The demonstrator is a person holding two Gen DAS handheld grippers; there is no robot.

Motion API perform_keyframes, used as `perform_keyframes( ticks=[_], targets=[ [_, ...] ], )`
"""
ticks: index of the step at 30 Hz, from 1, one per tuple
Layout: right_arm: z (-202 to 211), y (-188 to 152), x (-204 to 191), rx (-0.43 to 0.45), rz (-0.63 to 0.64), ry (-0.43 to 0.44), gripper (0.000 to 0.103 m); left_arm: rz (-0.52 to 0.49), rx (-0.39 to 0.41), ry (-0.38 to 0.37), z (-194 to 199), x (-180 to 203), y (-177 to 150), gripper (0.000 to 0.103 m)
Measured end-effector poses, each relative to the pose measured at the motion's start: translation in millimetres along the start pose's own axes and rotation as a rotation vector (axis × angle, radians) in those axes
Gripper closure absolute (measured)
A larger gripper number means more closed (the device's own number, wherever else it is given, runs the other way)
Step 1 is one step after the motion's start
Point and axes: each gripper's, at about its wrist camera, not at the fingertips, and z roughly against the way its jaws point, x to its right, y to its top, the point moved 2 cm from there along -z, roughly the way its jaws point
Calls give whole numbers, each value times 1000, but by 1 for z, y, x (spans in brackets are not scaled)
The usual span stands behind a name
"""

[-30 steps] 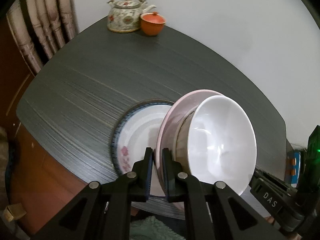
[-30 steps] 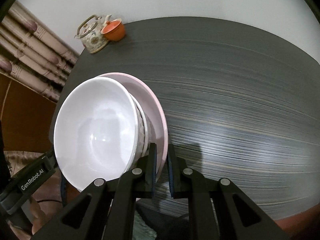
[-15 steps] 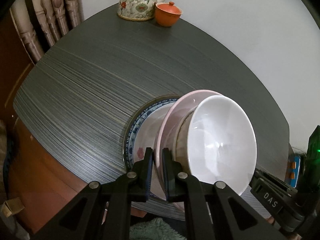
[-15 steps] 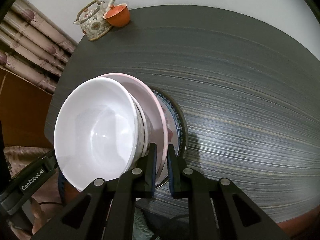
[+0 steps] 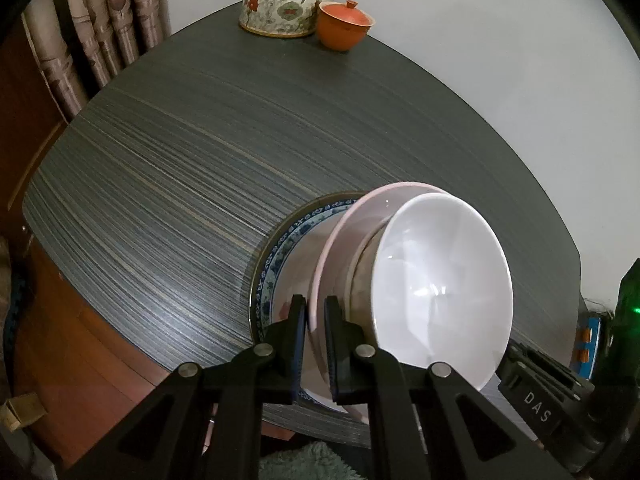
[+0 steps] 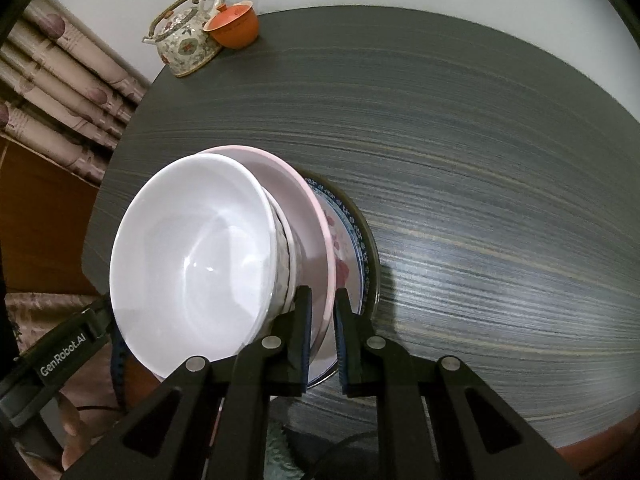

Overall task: Organize plates and bowls
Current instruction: 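Lower the bowl stack onto the pink-flowered plate with the left tool, then open the left tool and withdraw from the stacked dishes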

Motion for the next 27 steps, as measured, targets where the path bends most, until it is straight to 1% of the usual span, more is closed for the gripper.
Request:
perform_keyframes(
  ticks=[7,13,16,18,20,23,24,27],
  targets=[
    [-1,0,-2,10,8,-6,89,-5,5,-1,-2,-2,3,95],
    [-1,-1,-4,18,6,-2,89,-21,18,17,-5,2,-1,95],
    [-1,-1,-4,21,5,-4,88,-13,22,22,-4,4,-3,92],
    [-1,-1,-4,25,-1,-12,85,-11,28,21,-2,5,-4,90],
    [-1,-2,-1,30,-9,-20,76,-19,40,26,2,5,-4,89],
    [1,-3,4,39,-20,-20,66,-31,60,36,4,8,-8,87],
    [2,-3,6,44,-22,-17,65,-30,64,34,6,8,-10,86],
    [11,-5,12,72,-31,-18,53,-26,82,30,14,9,-13,80]
  ],
)
